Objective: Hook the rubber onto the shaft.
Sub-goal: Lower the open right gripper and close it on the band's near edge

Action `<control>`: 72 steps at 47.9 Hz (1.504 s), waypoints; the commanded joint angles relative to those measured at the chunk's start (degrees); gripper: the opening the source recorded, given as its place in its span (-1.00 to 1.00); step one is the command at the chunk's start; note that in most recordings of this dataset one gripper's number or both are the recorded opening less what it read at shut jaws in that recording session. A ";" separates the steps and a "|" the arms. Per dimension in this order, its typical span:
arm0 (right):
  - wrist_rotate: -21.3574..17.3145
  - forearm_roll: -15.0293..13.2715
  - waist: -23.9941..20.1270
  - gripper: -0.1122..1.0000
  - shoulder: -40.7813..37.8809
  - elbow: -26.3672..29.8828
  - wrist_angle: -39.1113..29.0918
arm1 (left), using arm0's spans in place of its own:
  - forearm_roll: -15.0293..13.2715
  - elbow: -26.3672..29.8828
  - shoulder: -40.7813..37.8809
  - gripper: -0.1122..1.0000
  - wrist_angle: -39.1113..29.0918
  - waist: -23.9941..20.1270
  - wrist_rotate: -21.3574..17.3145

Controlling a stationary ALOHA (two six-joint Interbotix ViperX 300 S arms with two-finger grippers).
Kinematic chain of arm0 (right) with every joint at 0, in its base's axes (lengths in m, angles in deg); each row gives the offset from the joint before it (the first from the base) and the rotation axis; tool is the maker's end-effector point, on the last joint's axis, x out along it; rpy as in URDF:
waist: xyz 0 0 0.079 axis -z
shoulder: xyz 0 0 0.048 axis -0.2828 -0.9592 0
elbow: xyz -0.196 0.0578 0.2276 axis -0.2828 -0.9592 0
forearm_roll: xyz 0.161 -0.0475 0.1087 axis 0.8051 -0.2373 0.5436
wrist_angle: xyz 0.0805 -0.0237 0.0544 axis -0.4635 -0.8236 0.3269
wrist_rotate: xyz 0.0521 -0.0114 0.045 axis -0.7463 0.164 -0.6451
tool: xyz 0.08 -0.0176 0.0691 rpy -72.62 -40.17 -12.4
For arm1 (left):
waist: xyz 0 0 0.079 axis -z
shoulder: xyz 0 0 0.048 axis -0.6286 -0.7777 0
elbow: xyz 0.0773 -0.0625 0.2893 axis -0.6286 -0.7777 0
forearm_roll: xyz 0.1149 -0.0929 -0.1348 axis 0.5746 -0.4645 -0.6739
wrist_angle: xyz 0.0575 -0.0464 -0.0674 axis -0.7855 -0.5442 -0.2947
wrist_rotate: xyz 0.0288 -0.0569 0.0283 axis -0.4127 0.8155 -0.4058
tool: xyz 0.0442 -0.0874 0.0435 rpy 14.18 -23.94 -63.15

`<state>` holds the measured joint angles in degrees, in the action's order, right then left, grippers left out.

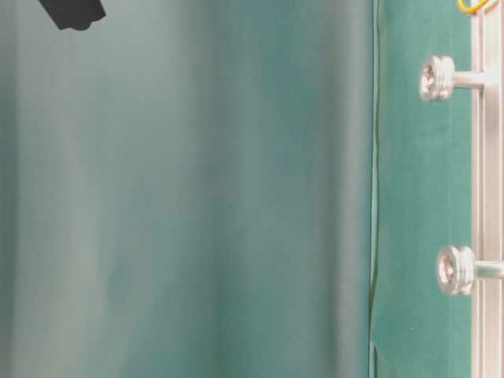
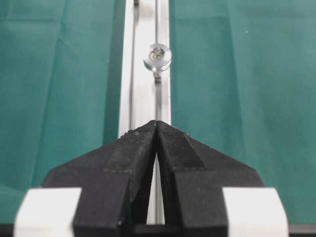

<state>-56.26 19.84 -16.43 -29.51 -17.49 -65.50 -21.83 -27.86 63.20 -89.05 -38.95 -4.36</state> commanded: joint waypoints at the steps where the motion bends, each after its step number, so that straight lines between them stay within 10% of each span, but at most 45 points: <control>1: -0.09 0.62 -0.09 0.98 0.09 0.26 1.58 | 0.18 1.93 -0.26 -0.76 0.35 -0.18 0.09; 72: -0.18 6.06 -7.47 0.98 -12.74 -12.22 24.79 | 0.18 1.93 -0.44 -0.76 0.35 -0.18 0.18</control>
<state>-56.52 25.64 -23.46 -42.34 -30.14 -41.41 -21.83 -27.77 63.20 -89.05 -38.95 -4.28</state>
